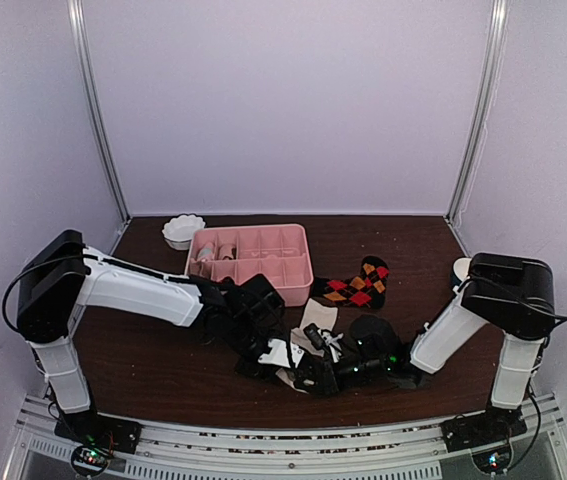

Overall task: Roll the socks
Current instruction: Roll the sock.

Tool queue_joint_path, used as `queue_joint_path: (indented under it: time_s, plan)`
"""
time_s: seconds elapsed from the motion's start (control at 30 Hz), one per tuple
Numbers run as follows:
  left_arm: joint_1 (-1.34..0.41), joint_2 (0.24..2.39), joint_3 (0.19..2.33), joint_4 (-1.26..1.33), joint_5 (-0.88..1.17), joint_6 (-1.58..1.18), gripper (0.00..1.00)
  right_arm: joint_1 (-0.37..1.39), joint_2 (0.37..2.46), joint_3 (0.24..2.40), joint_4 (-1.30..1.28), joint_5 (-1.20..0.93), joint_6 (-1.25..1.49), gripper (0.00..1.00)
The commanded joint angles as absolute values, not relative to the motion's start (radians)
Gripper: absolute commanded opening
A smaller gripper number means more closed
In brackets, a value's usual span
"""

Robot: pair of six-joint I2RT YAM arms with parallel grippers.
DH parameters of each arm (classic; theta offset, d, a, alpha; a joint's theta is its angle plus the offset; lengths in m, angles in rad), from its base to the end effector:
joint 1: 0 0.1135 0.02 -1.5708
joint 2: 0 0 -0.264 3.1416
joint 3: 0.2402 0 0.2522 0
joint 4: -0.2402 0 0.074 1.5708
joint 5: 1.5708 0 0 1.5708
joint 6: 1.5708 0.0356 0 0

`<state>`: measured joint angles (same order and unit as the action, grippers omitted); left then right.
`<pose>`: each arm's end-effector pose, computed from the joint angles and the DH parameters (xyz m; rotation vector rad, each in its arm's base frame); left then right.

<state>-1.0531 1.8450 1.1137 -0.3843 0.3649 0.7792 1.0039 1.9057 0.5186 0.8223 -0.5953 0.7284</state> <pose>0.1676 -0.3200 0.1524 2.1992 1.5434 -0.5755 0.1431 0.2620 0.0776 -0.7527 2.3914 1.5274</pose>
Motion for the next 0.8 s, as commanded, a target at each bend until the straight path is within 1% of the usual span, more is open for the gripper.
queue_joint_path:
  time_s: [0.0, 0.1, 0.23, 0.47, 0.57, 0.73, 0.77]
  plan:
    - [-1.055, 1.844, 1.100, -0.341, 0.382, 0.772, 0.41, 1.009, 2.024, 0.485, 0.572, -0.536, 0.694, 0.00]
    - [-1.054, 1.897, 1.117, -0.331, 0.332, 0.775, 0.40, 1.009, 2.029, 0.489, 0.581, -0.543, 0.697, 0.00]
    - [-1.054, 1.909, 1.120, -0.295, 0.301, 0.768, 0.39, 1.009, 2.039, 0.491, 0.594, -0.556, 0.697, 0.00]
    - [-1.054, 1.902, 1.134, -0.306, 0.322, 0.770, 0.38, 1.008, 2.046, 0.494, 0.601, -0.566, 0.695, 0.00]
    - [-1.055, 1.918, 1.151, -0.348, 0.347, 0.782, 0.31, 1.007, 2.048, 0.491, 0.616, -0.568, 0.702, 0.00]
    - [-1.055, 1.947, 1.169, -0.402, 0.353, 0.794, 0.17, 1.008, 2.049, 0.485, 0.646, -0.560, 0.720, 0.00]
    - [-1.055, 1.952, 1.173, -0.411, 0.353, 0.793, 0.13, 1.007, 2.049, 0.484, 0.653, -0.559, 0.724, 0.00]
